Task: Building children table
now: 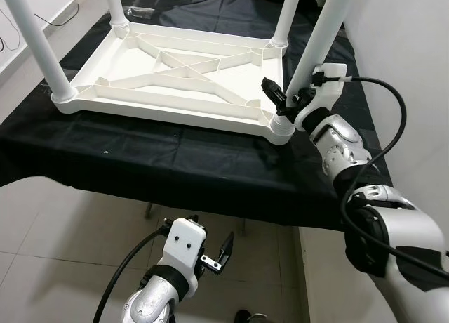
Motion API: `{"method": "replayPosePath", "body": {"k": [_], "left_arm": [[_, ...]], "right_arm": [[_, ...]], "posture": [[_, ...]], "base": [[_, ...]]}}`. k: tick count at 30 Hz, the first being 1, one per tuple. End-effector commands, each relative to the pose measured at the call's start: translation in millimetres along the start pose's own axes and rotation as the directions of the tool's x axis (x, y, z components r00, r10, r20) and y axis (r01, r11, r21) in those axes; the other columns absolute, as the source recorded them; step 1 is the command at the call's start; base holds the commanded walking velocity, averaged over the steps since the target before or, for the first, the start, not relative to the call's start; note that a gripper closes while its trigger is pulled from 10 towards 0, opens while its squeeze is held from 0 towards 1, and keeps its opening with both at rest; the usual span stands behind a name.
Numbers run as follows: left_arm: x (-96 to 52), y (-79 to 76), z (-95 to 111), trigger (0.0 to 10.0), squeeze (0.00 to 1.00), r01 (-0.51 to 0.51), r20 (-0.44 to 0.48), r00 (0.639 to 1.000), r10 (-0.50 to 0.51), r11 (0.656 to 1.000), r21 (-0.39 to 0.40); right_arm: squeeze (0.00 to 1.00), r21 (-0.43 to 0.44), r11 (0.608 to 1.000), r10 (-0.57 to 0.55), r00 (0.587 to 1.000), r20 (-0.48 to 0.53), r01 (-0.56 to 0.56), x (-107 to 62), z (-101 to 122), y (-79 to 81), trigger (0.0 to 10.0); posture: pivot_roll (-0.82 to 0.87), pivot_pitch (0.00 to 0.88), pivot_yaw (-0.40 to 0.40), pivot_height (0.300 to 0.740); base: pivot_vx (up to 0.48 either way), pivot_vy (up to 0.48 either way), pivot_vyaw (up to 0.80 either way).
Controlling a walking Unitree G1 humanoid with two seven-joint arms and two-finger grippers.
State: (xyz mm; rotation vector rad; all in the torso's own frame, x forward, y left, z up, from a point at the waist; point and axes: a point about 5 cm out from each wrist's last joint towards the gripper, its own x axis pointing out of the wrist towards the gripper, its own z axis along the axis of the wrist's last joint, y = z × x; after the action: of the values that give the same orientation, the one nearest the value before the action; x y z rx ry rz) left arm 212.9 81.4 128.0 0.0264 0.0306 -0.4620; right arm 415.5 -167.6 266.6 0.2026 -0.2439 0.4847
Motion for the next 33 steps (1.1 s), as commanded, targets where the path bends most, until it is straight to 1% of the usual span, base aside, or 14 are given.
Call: {"method": "replayPosePath", "body": {"k": [1,3,5,6,11,16,21,27,30,33], "left_arm": [[-2.3,-3.2,-6.0,10.0,0.00,0.002,-0.022,1.000,-0.002,1.000,0.000],[-2.3,-3.4,-6.0,10.0,0.00,0.004,-0.022,1.000,-0.004,1.000,-0.001],[-2.3,-3.4,-6.0,10.0,0.00,0.004,-0.022,1.000,-0.004,1.000,-0.001],[-2.4,-3.5,-6.1,10.0,0.00,0.005,-0.022,1.000,-0.005,1.000,-0.001],[-2.3,-3.6,-6.5,10.0,0.00,0.009,-0.023,1.000,-0.009,1.000,0.001],[-2.6,-3.0,-6.5,10.0,0.00,0.008,-0.023,1.000,-0.008,1.000,0.004],[-2.7,-2.6,-6.4,10.0,0.00,0.009,-0.024,1.000,-0.009,1.000,0.005],[-2.8,-2.7,-6.1,10.0,0.00,0.009,-0.023,1.000,-0.009,1.000,0.005],[-3.1,-3.2,-5.9,10.0,0.00,0.009,-0.023,1.000,-0.009,1.000,0.004],[-3.2,-3.3,-5.7,10.0,0.00,0.009,-0.022,1.000,-0.009,1.000,0.004]], "right_arm": [[0.00,0.027,0.998,0.057,0.997,-0.051,-0.055,-1.3,-12.6,5.0,10.0],[0.00,0.030,0.993,0.115,0.992,-0.060,-0.113,-1.3,-12.1,7.8,10.0],[0.00,0.030,0.993,0.115,0.992,-0.060,-0.113,-1.3,-12.1,7.8,10.0],[0.00,0.030,0.990,0.136,0.989,-0.064,-0.134,-1.3,-12.0,8.7,10.0],[0.00,0.026,0.985,0.170,0.983,-0.072,-0.169,-0.1,-11.8,11.9,10.0],[0.00,0.017,0.986,0.168,0.983,-0.068,-0.168,1.6,-10.0,13.1,10.0],[0.00,-0.018,0.991,0.134,0.990,-0.042,-0.135,4.2,-3.1,12.2,10.0],[0.00,-0.059,0.989,0.133,0.990,-0.046,-0.135,6.2,0.3,13.3,10.0],[0.00,-0.104,0.985,0.130,0.990,-0.053,-0.134,8.4,4.3,14.5,10.0],[0.00,-0.108,0.984,0.137,0.989,-0.053,-0.142,9.1,5.0,15.4,10.0]], "posture": [[0.14,0.221,-0.089,0.740],[0.14,0.220,-0.088,0.740],[0.14,0.220,-0.088,0.740],[0.14,0.218,-0.088,0.740],[0.14,0.215,-0.086,0.740],[0.14,0.217,-0.086,0.740],[0.14,0.220,-0.086,0.740],[0.14,0.225,-0.087,0.740],[0.14,0.227,-0.089,0.740],[0.14,0.230,-0.090,0.740]], "base": [[0.000,0.000,0.00],[0.000,0.000,0.00],[0.000,0.000,0.00],[0.000,0.000,0.00],[0.000,0.000,0.00],[0.000,0.000,0.00],[0.000,0.000,0.00],[0.000,0.000,0.00],[0.000,0.000,0.00],[0.000,0.000,0.00]]}}
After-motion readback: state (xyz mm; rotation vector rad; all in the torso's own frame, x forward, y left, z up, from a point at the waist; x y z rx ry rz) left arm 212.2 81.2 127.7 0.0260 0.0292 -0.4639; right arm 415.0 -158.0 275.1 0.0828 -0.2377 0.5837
